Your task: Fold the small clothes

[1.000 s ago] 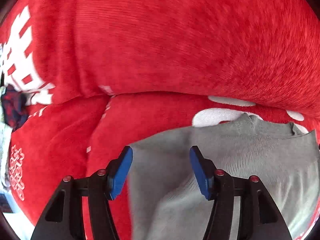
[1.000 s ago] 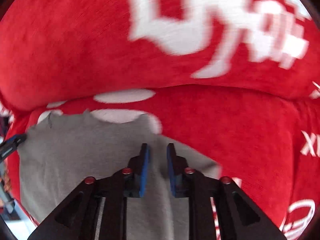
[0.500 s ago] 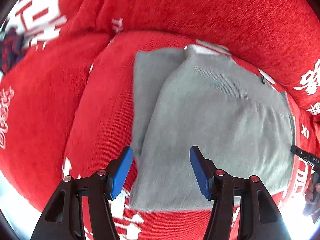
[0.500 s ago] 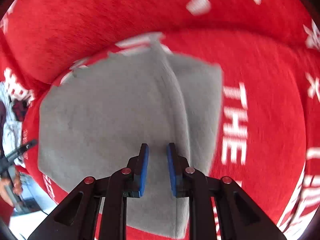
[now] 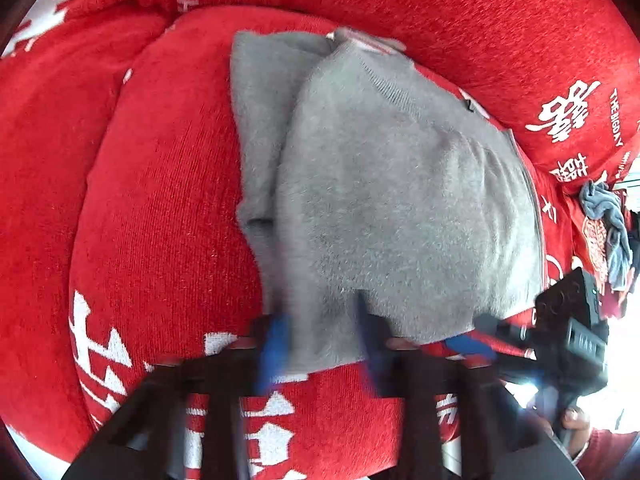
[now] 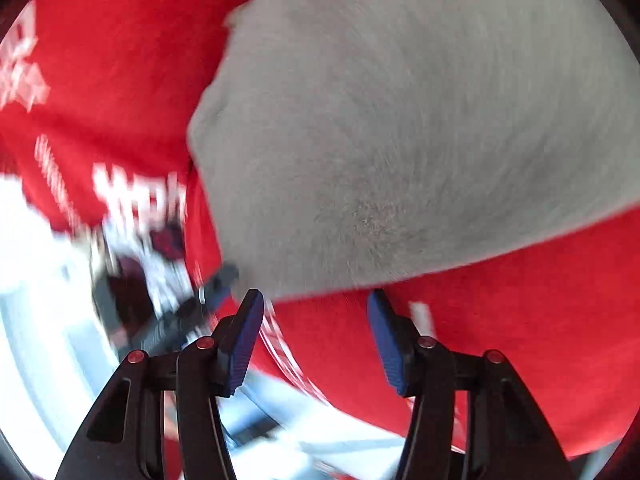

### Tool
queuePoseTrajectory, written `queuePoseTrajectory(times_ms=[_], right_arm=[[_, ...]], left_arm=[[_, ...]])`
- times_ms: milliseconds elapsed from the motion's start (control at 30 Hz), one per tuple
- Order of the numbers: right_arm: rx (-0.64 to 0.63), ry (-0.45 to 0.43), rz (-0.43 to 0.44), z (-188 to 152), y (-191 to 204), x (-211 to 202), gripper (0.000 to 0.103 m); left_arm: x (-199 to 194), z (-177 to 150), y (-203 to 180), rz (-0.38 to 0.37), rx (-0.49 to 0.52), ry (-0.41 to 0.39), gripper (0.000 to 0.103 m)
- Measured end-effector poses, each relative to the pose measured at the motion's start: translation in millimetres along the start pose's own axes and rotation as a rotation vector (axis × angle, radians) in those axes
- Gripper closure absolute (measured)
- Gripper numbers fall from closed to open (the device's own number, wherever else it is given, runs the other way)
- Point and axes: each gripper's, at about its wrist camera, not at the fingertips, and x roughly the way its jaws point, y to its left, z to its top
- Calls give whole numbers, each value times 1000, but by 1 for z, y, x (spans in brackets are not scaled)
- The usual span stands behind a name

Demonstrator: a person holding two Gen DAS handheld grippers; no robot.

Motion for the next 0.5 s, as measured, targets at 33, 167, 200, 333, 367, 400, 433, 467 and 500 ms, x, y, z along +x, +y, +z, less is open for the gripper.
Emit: queuePoseTrajectory(times_ms=[33,167,200,333,367,400,433,467,500], right_arm=[[10,-17,-8,2,3,0,59],[-68,-62,-57,7,32,-21,95],[-133,-50,-80,3,41,-26,95],[-226,26,-250,-6,36,-11,95],[-230,55,-297,-6,32,-3,95],[-232,76,-321,-6,29,2,95],[-239,90,-328,-6,34,1,94],[-252,118,-344,-7,38,2,91],[-293,184,-369,-13,47,3,91]], left_arm=[[-1,1,3,-15,-3,7,95],[-23,-4,2,-82,16,-25,95],[-26,-10,1,-77,32,-30,95],[-4,-31,23,-41,4,8,95],[-3,-33,27,-61,-11,-7,95],[-4,-34,30,-81,-23,-21,95],[-7,-34,29,-85,-18,-29,95],[-9,-35,28,-79,-7,-34,95],[-9,-36,25,-70,9,-36,95]])
